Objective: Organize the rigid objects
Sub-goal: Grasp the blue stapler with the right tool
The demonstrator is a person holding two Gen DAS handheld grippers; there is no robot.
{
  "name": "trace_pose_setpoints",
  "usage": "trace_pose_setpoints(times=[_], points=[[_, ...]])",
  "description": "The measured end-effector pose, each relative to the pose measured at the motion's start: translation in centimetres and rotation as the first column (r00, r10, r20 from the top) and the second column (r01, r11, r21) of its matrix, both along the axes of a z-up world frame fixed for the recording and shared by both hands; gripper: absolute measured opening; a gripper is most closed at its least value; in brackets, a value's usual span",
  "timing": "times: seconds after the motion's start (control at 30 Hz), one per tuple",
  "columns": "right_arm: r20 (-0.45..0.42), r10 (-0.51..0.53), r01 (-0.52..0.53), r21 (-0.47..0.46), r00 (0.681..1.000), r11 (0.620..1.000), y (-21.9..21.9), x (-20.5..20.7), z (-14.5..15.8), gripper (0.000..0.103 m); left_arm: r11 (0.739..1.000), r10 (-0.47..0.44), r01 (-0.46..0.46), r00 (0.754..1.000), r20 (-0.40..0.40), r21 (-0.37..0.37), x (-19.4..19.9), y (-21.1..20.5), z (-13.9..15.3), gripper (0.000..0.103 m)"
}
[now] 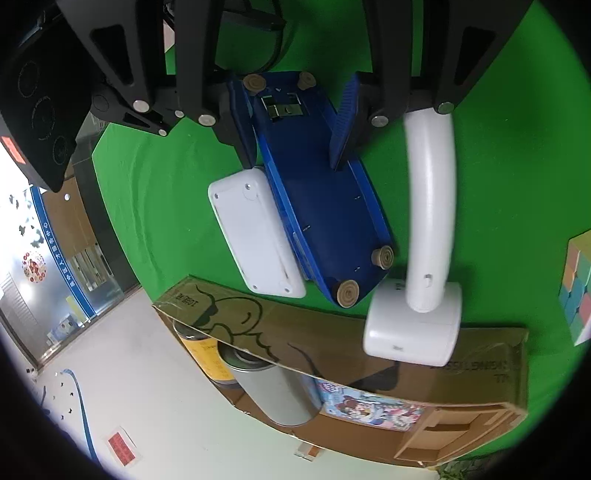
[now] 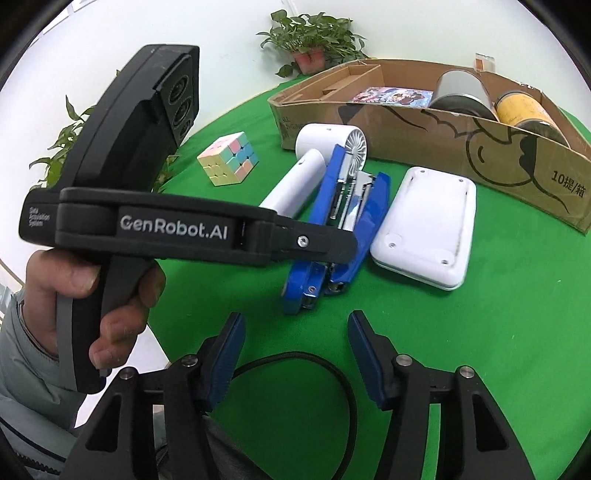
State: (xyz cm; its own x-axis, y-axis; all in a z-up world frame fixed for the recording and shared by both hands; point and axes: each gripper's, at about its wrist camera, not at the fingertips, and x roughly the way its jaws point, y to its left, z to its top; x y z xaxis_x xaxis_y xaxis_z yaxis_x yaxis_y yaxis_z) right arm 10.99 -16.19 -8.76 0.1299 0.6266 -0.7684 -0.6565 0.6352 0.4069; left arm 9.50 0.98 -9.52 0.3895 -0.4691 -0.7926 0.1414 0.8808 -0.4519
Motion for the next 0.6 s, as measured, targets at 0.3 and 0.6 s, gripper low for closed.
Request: trace_pose_setpoints(times=[0.3,0.6], points=[[-0.039,-0.107,0.106,-0.030,0.994,0.994,-2.3,1.7,-1.0,0.049,0.990,-0.068,0.062,0.997,-0.038,-0.126,0.9,-2.6,-0.8,0.039],[-0.081,-0.202,0.202,-0.013,0.976,0.979,-5.5,2.9,-1.3,0.046,0.980,-0.102,0.092,0.994,-0.046,-0.178,1.7,-5.3,-0.7,0.041]])
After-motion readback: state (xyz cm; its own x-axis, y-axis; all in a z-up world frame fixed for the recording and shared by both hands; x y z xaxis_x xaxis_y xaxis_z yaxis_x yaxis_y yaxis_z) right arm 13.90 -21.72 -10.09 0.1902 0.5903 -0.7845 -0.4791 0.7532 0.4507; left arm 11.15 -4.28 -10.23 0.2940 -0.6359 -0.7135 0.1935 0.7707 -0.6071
